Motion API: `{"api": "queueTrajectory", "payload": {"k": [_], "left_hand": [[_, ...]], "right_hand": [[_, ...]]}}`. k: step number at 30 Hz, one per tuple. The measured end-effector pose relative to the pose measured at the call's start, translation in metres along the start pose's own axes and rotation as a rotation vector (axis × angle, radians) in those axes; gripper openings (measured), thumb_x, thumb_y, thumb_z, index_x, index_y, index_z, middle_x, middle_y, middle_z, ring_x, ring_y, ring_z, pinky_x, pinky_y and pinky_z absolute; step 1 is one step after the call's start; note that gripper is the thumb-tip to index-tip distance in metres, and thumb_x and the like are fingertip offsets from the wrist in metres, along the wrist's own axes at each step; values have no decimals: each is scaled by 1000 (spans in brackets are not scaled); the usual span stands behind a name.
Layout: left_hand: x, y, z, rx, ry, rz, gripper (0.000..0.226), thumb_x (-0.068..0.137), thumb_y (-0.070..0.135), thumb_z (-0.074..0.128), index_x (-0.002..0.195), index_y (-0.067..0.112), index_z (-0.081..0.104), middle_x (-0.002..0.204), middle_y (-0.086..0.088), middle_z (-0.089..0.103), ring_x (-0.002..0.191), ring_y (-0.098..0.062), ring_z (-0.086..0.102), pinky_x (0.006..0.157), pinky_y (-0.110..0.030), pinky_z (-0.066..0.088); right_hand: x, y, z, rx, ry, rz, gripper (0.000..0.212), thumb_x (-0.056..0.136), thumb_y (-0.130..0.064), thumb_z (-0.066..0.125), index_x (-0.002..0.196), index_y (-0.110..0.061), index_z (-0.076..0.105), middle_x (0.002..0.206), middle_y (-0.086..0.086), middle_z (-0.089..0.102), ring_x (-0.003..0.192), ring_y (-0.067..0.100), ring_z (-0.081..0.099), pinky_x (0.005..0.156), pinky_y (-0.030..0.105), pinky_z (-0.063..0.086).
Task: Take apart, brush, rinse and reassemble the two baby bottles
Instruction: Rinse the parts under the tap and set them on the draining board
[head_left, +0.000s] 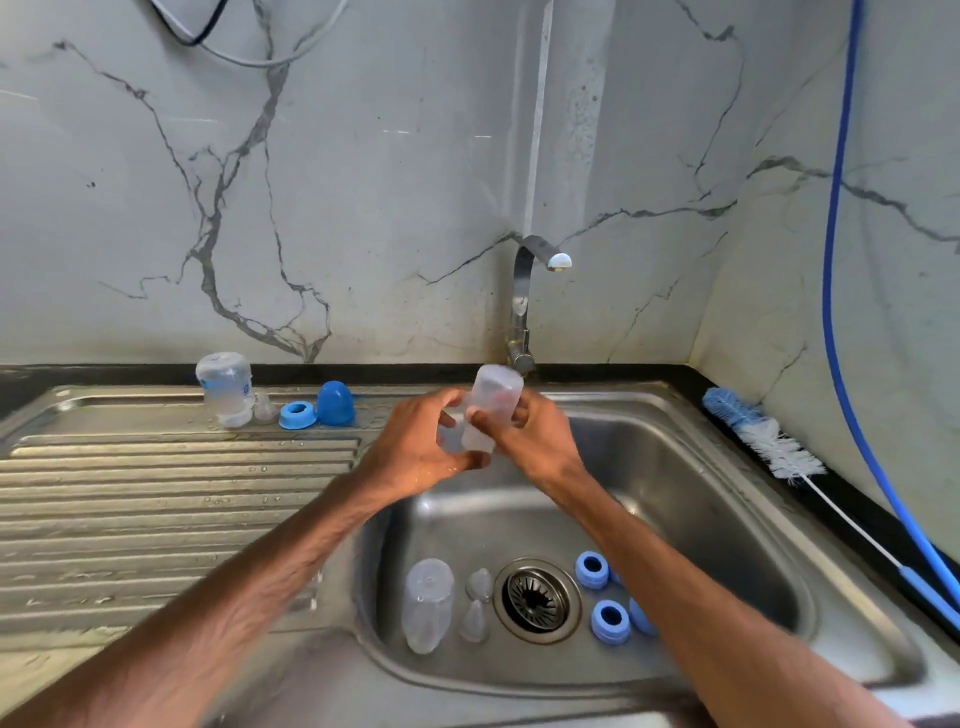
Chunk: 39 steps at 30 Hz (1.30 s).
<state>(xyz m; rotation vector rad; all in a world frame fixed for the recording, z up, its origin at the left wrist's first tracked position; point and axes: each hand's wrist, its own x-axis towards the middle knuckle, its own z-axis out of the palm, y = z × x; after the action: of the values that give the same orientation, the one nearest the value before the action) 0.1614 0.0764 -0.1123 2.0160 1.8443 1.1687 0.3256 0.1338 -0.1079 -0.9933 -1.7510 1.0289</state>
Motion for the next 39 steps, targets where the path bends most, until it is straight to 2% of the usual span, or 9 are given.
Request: {"api": "queueTrajectory", "payload": {"k": [3,7,11,20,24,29,32,35,39], "left_hand": [[-14,-8,-13,-26,42,-38,81,74,34,92,143,16,53,136,3,61,108,-10,64,87,-25,58],[-28,-14,-17,-42,30,-50,77,79,27,88,145,16,51,139,0,60,110,-11,62,82,-15,53],[-31,-13,-16,-29,52,-45,81,77,35,89,144,17,48,137,4,60,108,-10,63,88,-32,58],[-42,-10,-13,10,53,-14,79,75,46,88,139,23,50,129,6,62,105,-9,62,88,-36,58],[-43,-7,-31,-41,157,-17,65,74,45,89,126,18,61,110,9,68,86,-5,65,69,-22,57],[-59,-21,-72,-103,267,-79,59,71,36,93,119,13,67,106,6,72,81,-2,67,66,-11,51],[-74,-42,-104,-55,339,-153,59,70,37,94,118,13,69,107,3,74,82,-5,69,68,-12,53],[-84,-64,-132,-6,493,-301,57,70,38,94,115,12,69,104,2,75,79,-10,72,66,-12,55],[-89,-81,-143,43,612,-440,64,65,38,96,115,10,66,105,-2,74,76,-15,72,71,-33,61]], "right_hand": [[-3,-3,2,-121,105,-151,55,88,-49,78,132,-20,61,113,-5,73,99,8,71,85,28,59],[-8,8,14,-296,-50,-108,60,86,-45,82,134,-16,61,121,-1,72,107,15,70,91,30,59],[-8,6,16,-206,3,-162,61,85,-49,81,134,-20,60,120,-4,73,104,11,71,89,30,61],[-16,7,23,-122,-97,-64,50,86,-44,82,128,-21,67,112,-6,77,100,9,73,93,36,61],[-18,-14,34,-20,-122,-81,34,85,-49,81,114,-34,69,98,-8,79,91,10,75,81,32,63],[-19,-42,70,191,-294,-35,35,88,-39,80,118,-24,72,100,1,81,93,22,78,83,40,64],[-22,-54,99,195,-361,-21,46,88,-46,76,125,-20,68,106,-1,80,102,17,75,91,41,62],[-28,-53,120,172,-336,-13,35,94,-42,72,122,-22,67,100,-8,79,99,7,73,81,31,63],[-36,-47,127,120,-306,-9,32,98,-33,70,126,-17,67,111,0,75,103,13,72,79,32,64]]}}
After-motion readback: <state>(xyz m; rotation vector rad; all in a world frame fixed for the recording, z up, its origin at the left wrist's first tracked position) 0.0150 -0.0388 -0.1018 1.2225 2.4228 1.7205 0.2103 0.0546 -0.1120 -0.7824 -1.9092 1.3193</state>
